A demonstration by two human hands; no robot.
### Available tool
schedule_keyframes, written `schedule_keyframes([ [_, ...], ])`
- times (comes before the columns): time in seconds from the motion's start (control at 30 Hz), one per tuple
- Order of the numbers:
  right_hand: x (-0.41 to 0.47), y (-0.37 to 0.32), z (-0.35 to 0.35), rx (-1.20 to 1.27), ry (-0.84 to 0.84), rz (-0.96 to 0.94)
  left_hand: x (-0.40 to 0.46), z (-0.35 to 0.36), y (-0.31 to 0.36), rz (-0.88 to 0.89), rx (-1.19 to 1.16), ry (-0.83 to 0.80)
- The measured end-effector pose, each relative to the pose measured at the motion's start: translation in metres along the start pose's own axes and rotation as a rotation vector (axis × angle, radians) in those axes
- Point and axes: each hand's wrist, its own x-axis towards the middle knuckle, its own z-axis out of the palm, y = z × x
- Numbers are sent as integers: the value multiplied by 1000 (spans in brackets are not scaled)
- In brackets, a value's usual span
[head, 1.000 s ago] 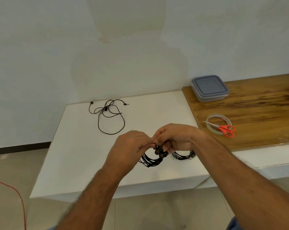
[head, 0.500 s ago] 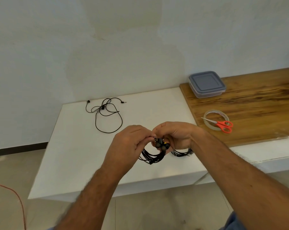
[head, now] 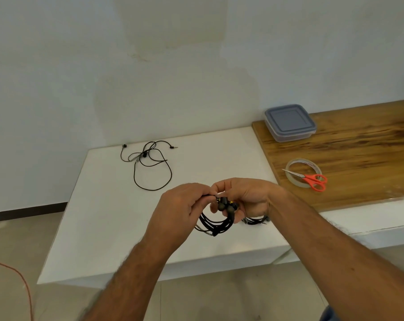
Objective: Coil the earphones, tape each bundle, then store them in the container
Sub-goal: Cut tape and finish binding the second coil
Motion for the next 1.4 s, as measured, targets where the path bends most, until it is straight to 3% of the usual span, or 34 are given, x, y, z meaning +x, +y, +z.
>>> schedule_keyframes([
  [0.37,8,7,-2,-145,10,-91,-1,-1,-3,-146,-145,60],
  [0.53,10,11,-1,-239,54,18,0,-3,-1,-205,-184,89],
  [0.73,13,15,3,-554,164,119,2,-6,2,-495,-473,125],
  [0.83,10,8,5,-572,327,-95,2,-5,0,-534,-452,95],
  [0.97,-6,-11,20,-475,711,-650,2,-3,-2,-598,-386,69],
  [1.07,-18,-17,37,-779,671,-852,3,-3,-3,-632,-360,50],
  [1.2,-14,-8,45,-1414,516,-702,4,-3,-6,-679,-387,40],
  [1.4,-12,-5,46,-1546,523,-594,4,-5,-8,-804,-541,28],
])
